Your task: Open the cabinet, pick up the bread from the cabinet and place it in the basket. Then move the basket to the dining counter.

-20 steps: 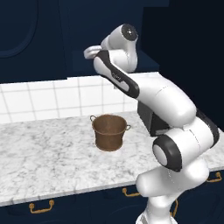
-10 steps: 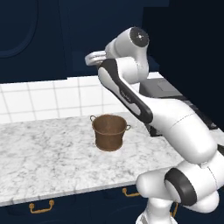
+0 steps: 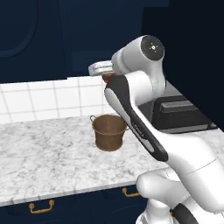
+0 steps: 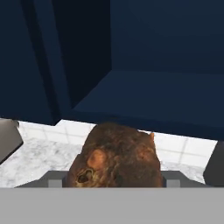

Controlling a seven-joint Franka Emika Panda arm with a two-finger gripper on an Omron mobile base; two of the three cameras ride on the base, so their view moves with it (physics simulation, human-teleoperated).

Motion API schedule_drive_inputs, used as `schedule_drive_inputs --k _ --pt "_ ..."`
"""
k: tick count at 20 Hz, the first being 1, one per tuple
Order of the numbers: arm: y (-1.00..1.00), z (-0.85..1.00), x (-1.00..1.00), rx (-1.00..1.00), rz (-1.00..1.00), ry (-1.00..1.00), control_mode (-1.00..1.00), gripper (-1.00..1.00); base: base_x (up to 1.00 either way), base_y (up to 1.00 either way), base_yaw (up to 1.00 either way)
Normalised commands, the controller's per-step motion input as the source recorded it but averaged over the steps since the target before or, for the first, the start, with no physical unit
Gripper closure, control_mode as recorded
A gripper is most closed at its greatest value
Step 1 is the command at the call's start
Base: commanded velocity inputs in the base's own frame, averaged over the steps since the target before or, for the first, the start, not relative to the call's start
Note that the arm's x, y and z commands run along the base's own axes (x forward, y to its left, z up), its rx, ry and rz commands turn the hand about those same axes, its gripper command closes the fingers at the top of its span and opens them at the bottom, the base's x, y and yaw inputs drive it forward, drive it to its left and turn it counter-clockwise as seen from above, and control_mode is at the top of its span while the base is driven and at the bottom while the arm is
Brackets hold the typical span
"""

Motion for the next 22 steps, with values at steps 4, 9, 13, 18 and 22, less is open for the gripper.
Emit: schedule_drive_inputs --k 4,9,13,18,22 --pt "0.04 -0.33 -1.00 0.01 -0.13 0.01 -1.00 1.00 0.00 0.00 0.00" --pt "0.00 -0.89 -0.99 0.01 -0.14 0.17 -1.00 1.00 0.00 0.00 0.00" --pt "-0.04 -1.00 -0.14 0.00 -0.12 0.14 -1.00 1.00 0.00 0.00 0.00" --pt "0.11 -0.99 1.00 -0.04 -0.01 0.01 -1.00 1.00 0.00 0.00 0.00" --pt "0.03 -0.84 1.00 -0.01 0.00 0.01 -1.00 1.00 0.00 0.00 0.00"
